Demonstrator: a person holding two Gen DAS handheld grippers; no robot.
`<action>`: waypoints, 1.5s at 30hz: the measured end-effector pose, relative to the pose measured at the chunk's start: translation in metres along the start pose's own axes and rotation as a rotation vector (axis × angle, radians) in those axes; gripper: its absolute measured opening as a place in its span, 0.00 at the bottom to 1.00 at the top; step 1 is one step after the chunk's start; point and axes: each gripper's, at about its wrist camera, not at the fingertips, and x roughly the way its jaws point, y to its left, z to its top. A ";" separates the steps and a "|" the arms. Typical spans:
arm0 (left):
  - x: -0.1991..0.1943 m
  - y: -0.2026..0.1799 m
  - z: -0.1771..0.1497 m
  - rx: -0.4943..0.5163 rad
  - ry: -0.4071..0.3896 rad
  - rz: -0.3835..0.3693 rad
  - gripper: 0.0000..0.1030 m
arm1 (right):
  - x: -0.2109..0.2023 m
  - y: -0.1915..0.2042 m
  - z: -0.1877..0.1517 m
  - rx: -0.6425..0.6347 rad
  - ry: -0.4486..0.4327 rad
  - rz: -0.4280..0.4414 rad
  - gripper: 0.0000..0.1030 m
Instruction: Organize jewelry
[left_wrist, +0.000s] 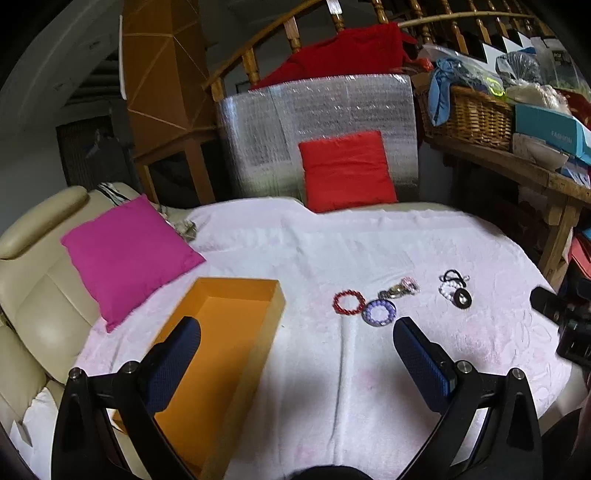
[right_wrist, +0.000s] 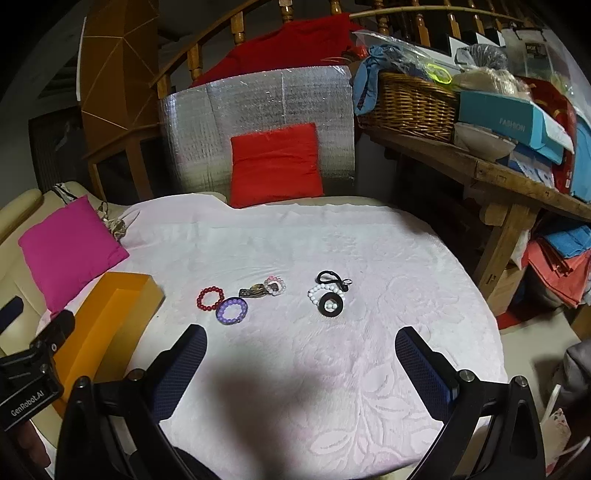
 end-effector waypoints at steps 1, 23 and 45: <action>0.006 0.000 -0.001 -0.002 0.011 -0.016 1.00 | 0.003 -0.005 0.000 0.007 -0.006 0.010 1.00; 0.218 -0.054 -0.015 -0.029 0.355 -0.253 1.00 | 0.245 -0.093 0.006 0.198 0.350 0.140 0.54; 0.233 -0.067 -0.033 -0.130 0.414 -0.457 0.06 | 0.243 -0.109 0.007 0.265 0.344 0.244 0.08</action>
